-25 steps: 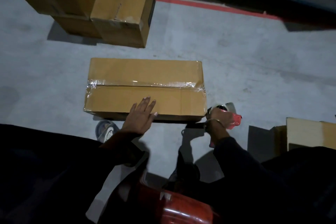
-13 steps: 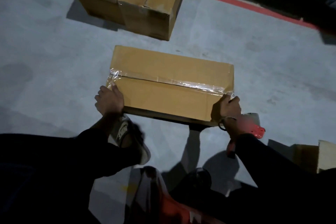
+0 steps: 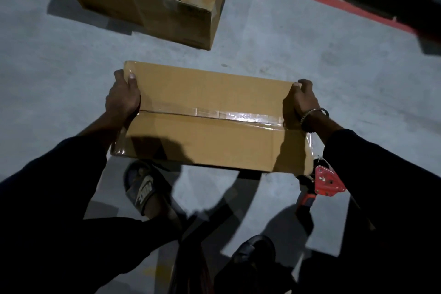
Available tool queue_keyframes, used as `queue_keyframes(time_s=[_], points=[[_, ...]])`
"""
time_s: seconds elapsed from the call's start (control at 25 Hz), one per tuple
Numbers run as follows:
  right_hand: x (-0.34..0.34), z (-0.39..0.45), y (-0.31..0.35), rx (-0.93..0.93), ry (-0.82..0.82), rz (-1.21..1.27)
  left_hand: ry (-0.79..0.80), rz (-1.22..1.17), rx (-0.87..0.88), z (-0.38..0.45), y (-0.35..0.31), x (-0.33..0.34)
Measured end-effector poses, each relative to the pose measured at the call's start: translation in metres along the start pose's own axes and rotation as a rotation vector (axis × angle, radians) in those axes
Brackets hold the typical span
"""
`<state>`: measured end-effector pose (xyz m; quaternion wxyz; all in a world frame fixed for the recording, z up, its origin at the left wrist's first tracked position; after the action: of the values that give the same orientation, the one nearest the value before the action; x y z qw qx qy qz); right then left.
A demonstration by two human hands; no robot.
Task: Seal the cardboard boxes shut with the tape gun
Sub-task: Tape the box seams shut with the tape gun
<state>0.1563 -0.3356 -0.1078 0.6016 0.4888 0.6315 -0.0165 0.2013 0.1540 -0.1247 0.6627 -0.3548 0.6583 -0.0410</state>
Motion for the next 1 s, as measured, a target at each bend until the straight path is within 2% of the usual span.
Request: queue_keyframes(time_s=[0.12, 0.24, 0.32, 0.4, 0.52, 0.64, 0.72, 0.84, 1.0], points=[[0.004, 0.001, 0.002, 0.027, 0.018, -0.019, 0.036, -0.018, 0.004, -0.002, 0.001, -0.001], [-0.008, -0.002, 0.002, 0.116, 0.122, 0.128, 0.078, -0.097, -0.091, -0.011, -0.001, -0.011], [-0.021, -0.021, -0.001, 0.226, 0.11, 0.208, 0.013, -0.033, -0.16, -0.039, 0.006, -0.014], [-0.025, -0.058, -0.012, 0.281, 0.07, 0.109, -0.101, 0.051, -0.171, -0.078, 0.022, -0.014], [-0.033, -0.114, -0.028, 0.223, -0.019, -0.009, -0.116, 0.058, -0.192, -0.118, 0.029, -0.028], [-0.04, -0.136, -0.023, 0.259, -0.083, -0.015, -0.153, 0.078, -0.222, -0.12, 0.004, -0.047], [-0.05, -0.148, -0.013, 0.258, -0.136, -0.127, -0.211, 0.106, -0.198, -0.126, -0.017, -0.069], [-0.088, -0.156, 0.002, 0.23, -0.145, -0.138, -0.198, 0.077, -0.179, -0.135, -0.049, -0.111], [-0.157, -0.157, 0.029, 0.084, -0.13, -0.082, -0.237, 0.027, -0.171, -0.142, -0.084, -0.161]])
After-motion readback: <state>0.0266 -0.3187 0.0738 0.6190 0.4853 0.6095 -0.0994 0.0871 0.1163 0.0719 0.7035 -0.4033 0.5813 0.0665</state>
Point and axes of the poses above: each hand's wrist, its own z-axis towards the middle knuckle, its own x-axis out of the palm, y = z × x, the point moved 1 cm from there along z, towards the middle knuckle, and after that the axes turned 11 degrees about -y, right-handed, at the moved point
